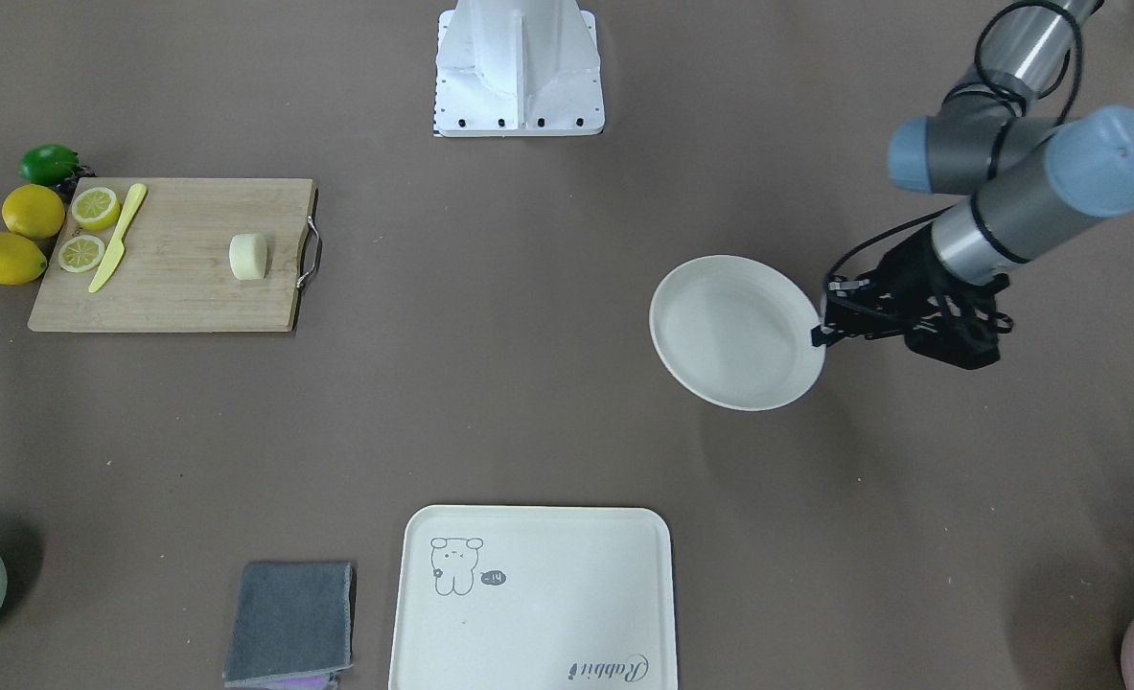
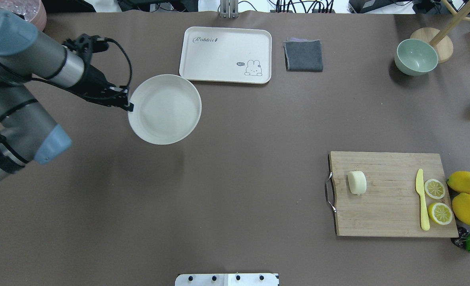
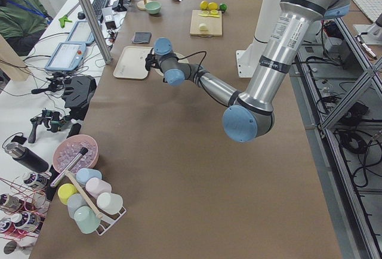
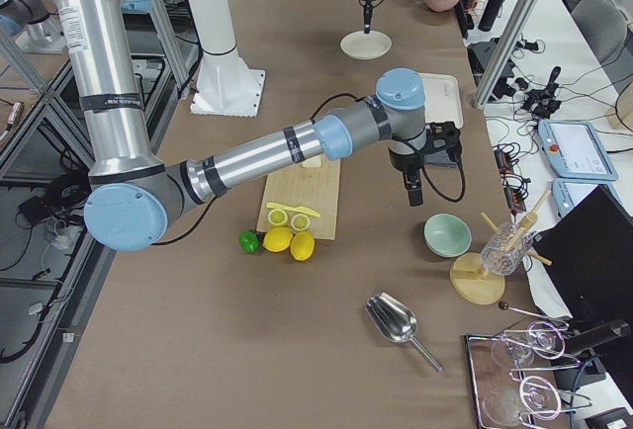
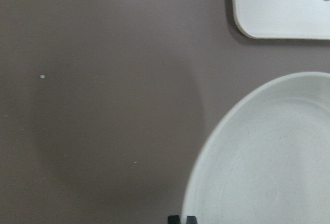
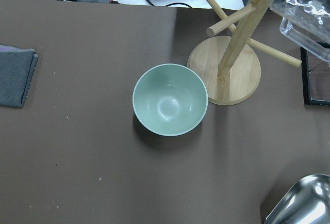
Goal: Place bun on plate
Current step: 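Slide the white plate with the left gripper toward the table center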
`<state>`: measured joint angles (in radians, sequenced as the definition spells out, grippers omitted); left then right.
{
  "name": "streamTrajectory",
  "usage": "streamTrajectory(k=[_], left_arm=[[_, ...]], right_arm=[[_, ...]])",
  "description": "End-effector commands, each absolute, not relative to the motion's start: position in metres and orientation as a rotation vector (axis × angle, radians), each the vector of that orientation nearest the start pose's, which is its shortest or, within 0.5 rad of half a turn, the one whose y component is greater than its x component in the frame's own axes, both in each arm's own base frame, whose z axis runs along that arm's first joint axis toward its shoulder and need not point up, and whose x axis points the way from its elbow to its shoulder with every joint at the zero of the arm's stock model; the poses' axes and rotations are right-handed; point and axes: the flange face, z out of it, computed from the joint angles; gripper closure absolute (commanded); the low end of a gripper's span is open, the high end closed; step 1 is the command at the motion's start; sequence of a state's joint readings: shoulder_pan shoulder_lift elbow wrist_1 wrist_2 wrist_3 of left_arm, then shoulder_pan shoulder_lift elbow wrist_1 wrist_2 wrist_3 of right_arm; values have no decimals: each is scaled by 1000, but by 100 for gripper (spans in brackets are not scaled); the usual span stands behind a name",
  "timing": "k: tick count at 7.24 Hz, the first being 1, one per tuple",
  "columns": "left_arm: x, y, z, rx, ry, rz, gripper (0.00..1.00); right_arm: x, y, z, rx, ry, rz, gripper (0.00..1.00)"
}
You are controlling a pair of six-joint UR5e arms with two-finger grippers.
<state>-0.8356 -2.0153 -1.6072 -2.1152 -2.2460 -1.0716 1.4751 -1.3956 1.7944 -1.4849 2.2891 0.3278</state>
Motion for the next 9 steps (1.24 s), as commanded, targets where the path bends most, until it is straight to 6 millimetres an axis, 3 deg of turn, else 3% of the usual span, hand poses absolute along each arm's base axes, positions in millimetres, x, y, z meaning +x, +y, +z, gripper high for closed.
streamTrajectory(k=[1, 2, 4, 5, 6, 8, 9], left_arm=[[475, -473, 280, 145, 1143, -5, 100], [503, -444, 270, 160, 1145, -8, 100], [541, -400, 267, 170, 1134, -9, 100], [541, -391, 259, 180, 1148, -1, 16], [539, -391, 254, 187, 1156, -1, 3], [525, -392, 239, 202, 1182, -4, 2], [501, -414, 238, 231, 1182, -37, 2]], right_arm=[[13, -564, 448, 306, -783, 41, 0], [13, -561, 453, 299, -782, 44, 0], [13, -559, 456, 291, -783, 46, 0], [13, -559, 457, 290, -781, 47, 0], [13, -559, 459, 286, -783, 47, 0], [9, -554, 458, 276, -832, 23, 0], [9, -554, 452, 300, -837, 12, 0]])
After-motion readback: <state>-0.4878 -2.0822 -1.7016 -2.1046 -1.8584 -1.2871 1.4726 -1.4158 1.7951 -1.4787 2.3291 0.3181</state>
